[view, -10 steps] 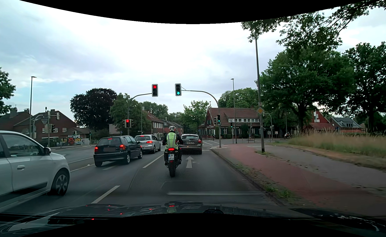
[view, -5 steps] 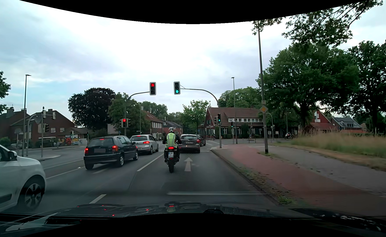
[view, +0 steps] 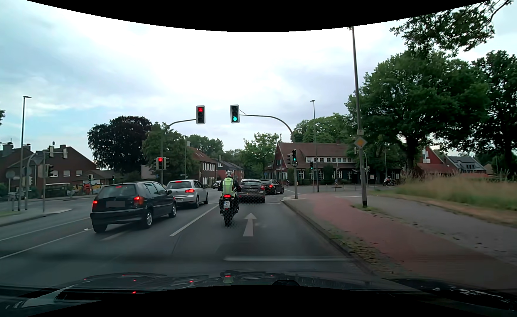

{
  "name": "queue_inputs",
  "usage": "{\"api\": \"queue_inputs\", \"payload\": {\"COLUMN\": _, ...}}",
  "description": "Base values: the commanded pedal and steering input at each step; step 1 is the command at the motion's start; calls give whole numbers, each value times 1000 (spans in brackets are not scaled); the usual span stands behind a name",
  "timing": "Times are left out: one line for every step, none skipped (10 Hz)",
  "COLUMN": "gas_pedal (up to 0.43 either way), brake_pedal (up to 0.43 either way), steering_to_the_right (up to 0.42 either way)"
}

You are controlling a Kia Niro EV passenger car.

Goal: Follow the waypoints while adhering to traffic rules and regulations

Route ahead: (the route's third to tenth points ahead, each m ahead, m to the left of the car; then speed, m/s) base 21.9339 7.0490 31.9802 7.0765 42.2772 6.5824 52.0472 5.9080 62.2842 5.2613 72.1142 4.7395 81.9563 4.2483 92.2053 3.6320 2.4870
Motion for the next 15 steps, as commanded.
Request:
{"api": "queue_inputs", "payload": {"gas_pedal": 177, "brake_pedal": 0, "steering_to_the_right": -4}}
{"api": "queue_inputs", "payload": {"gas_pedal": 177, "brake_pedal": 0, "steering_to_the_right": -4}}
{"api": "queue_inputs", "payload": {"gas_pedal": 189, "brake_pedal": 0, "steering_to_the_right": -4}}
{"api": "queue_inputs", "payload": {"gas_pedal": 197, "brake_pedal": 0, "steering_to_the_right": -4}}
{"api": "queue_inputs", "payload": {"gas_pedal": 209, "brake_pedal": 0, "steering_to_the_right": -4}}
{"api": "queue_inputs", "payload": {"gas_pedal": 220, "brake_pedal": 0, "steering_to_the_right": -4}}
{"api": "queue_inputs", "payload": {"gas_pedal": 220, "brake_pedal": 0, "steering_to_the_right": -4}}
{"api": "queue_inputs", "payload": {"gas_pedal": 220, "brake_pedal": 0, "steering_to_the_right": -4}}
{"api": "queue_inputs", "payload": {"gas_pedal": 220, "brake_pedal": 0, "steering_to_the_right": -4}}
{"api": "queue_inputs", "payload": {"gas_pedal": 220, "brake_pedal": 0, "steering_to_the_right": -4}}
{"api": "queue_inputs", "payload": {"gas_pedal": 220, "brake_pedal": 0, "steering_to_the_right": -4}}
{"api": "queue_inputs", "payload": {"gas_pedal": 220, "brake_pedal": 0, "steering_to_the_right": -4}}
{"api": "queue_inputs", "payload": {"gas_pedal": 220, "brake_pedal": 0, "steering_to_the_right": -5}}
{"api": "queue_inputs", "payload": {"gas_pedal": 220, "brake_pedal": 0, "steering_to_the_right": -5}}
{"api": "queue_inputs", "payload": {"gas_pedal": 220, "brake_pedal": 0, "steering_to_the_right": -5}}
